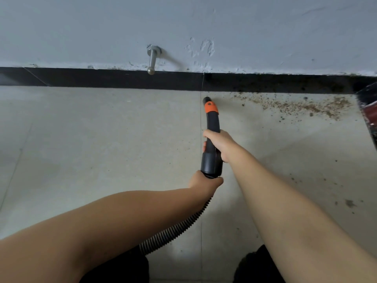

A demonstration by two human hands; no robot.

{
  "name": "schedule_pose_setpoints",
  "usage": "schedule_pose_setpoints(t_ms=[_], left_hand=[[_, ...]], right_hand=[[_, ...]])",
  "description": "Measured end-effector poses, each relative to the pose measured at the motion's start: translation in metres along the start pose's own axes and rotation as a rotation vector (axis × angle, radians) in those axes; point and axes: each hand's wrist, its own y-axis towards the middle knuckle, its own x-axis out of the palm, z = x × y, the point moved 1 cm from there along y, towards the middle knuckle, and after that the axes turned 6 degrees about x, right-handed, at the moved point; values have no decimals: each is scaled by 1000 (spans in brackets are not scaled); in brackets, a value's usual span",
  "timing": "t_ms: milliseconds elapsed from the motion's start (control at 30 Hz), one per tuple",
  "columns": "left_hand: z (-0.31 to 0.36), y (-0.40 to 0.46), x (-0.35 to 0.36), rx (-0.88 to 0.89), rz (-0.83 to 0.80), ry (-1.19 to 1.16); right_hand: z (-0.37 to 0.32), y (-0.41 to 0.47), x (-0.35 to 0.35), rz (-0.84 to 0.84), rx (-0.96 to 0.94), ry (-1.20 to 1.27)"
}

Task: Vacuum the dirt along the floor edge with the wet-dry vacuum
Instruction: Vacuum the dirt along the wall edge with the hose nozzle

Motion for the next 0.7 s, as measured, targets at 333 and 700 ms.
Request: schedule_pose_setpoints(t_ms=[333, 700], left_hand=[[26, 19, 6, 30, -78, 61], [49, 33, 22, 76, -116, 118]], right_hand=[[-17, 12, -26, 138, 1, 147], [-33, 20, -56, 211, -13, 138]])
